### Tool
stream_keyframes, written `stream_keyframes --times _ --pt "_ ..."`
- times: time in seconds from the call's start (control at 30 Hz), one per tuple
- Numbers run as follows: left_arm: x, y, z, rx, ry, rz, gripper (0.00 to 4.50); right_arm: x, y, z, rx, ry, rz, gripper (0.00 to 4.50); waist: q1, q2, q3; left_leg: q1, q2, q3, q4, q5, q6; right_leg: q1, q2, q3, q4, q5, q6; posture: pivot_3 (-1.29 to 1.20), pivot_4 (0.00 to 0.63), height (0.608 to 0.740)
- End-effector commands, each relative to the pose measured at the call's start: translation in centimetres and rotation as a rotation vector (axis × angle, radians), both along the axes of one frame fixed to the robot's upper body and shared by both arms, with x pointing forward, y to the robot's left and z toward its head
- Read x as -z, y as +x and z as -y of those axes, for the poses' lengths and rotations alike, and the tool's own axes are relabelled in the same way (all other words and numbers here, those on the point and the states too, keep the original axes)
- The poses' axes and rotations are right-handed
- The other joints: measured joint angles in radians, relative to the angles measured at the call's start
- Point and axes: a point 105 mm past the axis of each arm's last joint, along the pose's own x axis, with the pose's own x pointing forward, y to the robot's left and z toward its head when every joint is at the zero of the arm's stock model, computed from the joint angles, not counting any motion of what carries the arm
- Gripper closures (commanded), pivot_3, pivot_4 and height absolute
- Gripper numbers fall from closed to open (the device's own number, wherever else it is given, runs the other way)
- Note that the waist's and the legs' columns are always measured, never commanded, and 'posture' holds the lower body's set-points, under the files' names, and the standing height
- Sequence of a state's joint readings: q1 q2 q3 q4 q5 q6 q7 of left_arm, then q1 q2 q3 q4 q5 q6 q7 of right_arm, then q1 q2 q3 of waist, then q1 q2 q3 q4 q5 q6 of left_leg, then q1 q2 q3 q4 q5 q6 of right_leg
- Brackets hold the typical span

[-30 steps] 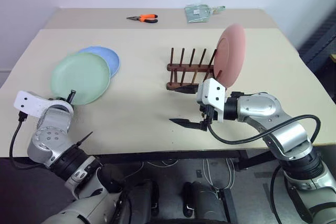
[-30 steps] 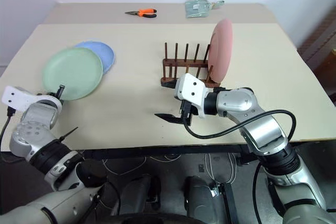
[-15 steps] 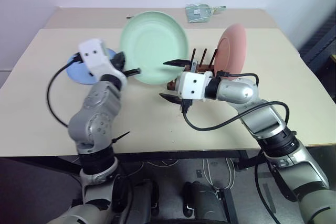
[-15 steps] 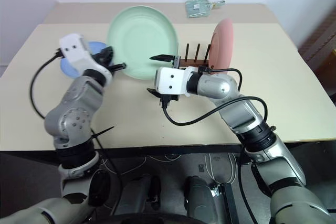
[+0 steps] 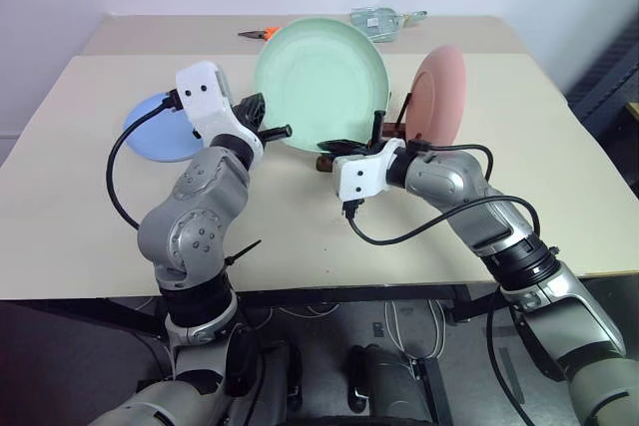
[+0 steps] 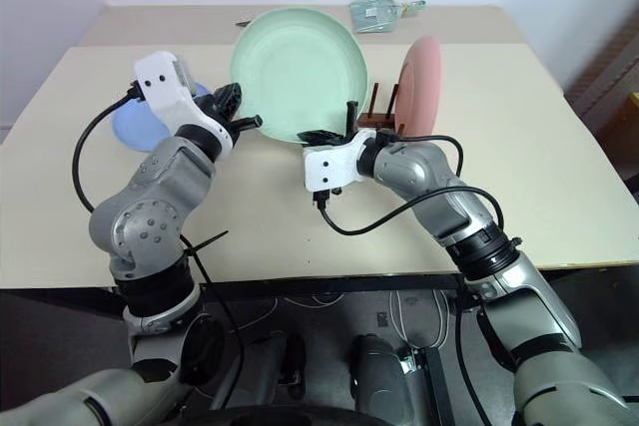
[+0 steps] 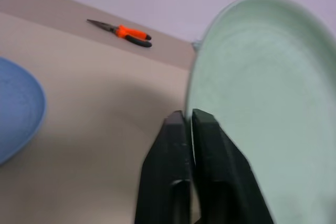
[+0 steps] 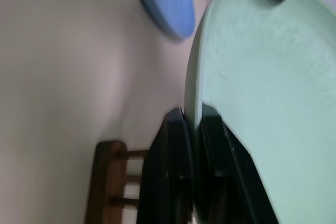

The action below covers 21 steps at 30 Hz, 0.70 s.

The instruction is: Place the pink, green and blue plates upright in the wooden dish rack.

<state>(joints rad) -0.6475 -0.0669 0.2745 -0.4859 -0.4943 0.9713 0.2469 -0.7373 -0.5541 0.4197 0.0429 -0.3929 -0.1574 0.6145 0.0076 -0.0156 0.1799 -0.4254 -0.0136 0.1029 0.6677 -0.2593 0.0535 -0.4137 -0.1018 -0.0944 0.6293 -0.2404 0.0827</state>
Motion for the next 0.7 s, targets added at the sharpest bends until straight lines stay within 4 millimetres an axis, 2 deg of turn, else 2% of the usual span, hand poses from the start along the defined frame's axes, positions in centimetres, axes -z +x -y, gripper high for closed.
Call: stream_keyframes --times 0.03,0.07,0.13,0.17,0.23,0.3,0.37,0.47,0.53,0.6,0.7 --pt "-4.6 -0.9 -4.2 -0.175 -0.129 0.211 2.56 -2.8 0.1 0.1 0.002 0.06 0.097 4.5 0.001 0.0 0.0 0.0 0.0 0.0 0.0 0.0 0.0 0.0 0.0 0.0 0.0 0.0 0.0 0.0 0.15 0.74" --pt "-5.2 -0.9 -6.1 -0.262 -0.14 0.236 2.1 -3.2 0.0 0.0 -0.003 0.078 0.103 4.5 0.0 0.0 0.0 0.0 0.0 0.0 0.0 0.0 0.0 0.0 0.0 0.0 0.0 0.0 0.0 0.0 0.15 0.74" --pt "-5.4 -0.9 -9.4 -0.404 -0.082 0.251 2.1 -4.6 -0.3 -0.1 -0.023 0.174 0.089 4.5 -0.007 0.0 0.0 0.0 0.0 0.0 0.0 0.0 0.0 0.0 0.0 0.0 0.0 0.0 0.0 0.0 0.15 0.74" --pt "-5.3 -0.8 -10.2 -0.438 -0.019 0.247 2.1 -5.4 -0.5 -0.1 -0.03 0.239 0.069 4.5 -0.011 0.0 0.0 0.001 0.001 0.0 -0.001 0.0 -0.001 0.0 0.001 0.0 0.0 0.0 0.0 0.0 0.15 0.74" --pt "-4.4 -0.4 -10.4 -0.424 0.263 0.247 2.1 -8.2 -0.9 0.4 -0.052 0.489 -0.065 4.5 -0.02 0.0 0.0 0.001 0.001 0.0 -0.001 0.001 -0.001 0.0 0.003 0.0 0.0 0.0 0.0 0.0 0.15 0.74" --pt "-1.6 0.3 -8.8 -0.283 0.525 0.205 2.1 -10.8 -1.3 1.5 -0.085 0.764 -0.243 4.5 -0.02 0.001 0.0 0.001 0.001 0.001 -0.002 0.001 -0.001 0.0 0.004 -0.001 0.002 0.0 0.0 0.0 0.15 0.74" --pt "1.1 0.2 -7.3 -0.147 0.647 0.183 2.1 -12.4 -1.7 2.5 -0.124 0.966 -0.418 4.5 -0.014 0.001 0.0 0.001 0.001 0.0 -0.002 0.001 -0.001 0.001 0.004 -0.001 0.002 0.0 0.0 0.0 0.15 0.74" --pt "5.3 -1.5 -3.2 0.181 0.651 0.165 2.1 -13.7 -2.0 4.1 -0.168 1.221 -0.69 4.5 -0.011 0.001 0.0 0.0 0.001 -0.002 -0.002 -0.002 -0.004 0.0 0.0 -0.001 0.001 0.0 -0.001 0.0 0.15 0.74" --pt "7.2 -3.0 -1.3 0.341 0.571 0.133 2.1 -13.7 -1.8 4.8 -0.141 1.292 -0.758 4.5 -0.018 0.002 0.0 0.0 0.0 -0.002 -0.002 -0.002 -0.004 -0.002 -0.002 -0.001 0.0 0.0 -0.001 0.0 0.15 0.74" --pt "8.3 -3.8 -0.3 0.42 0.542 0.111 2.1 -13.3 -1.5 5.2 -0.109 1.34 -0.833 4.5 -0.023 0.003 0.001 -0.001 0.001 -0.001 -0.003 -0.002 -0.005 -0.004 -0.002 0.0 0.0 0.0 -0.002 0.0 0.15 0.74" --pt "8.8 -4.5 0.4 0.475 0.521 0.103 2.1 -12.8 -1.3 5.4 -0.087 1.396 -0.935 4.5 -0.028 0.006 0.001 -0.002 0.001 0.001 -0.005 -0.001 -0.006 -0.009 -0.003 0.001 0.002 0.001 -0.005 0.0 0.15 0.74"
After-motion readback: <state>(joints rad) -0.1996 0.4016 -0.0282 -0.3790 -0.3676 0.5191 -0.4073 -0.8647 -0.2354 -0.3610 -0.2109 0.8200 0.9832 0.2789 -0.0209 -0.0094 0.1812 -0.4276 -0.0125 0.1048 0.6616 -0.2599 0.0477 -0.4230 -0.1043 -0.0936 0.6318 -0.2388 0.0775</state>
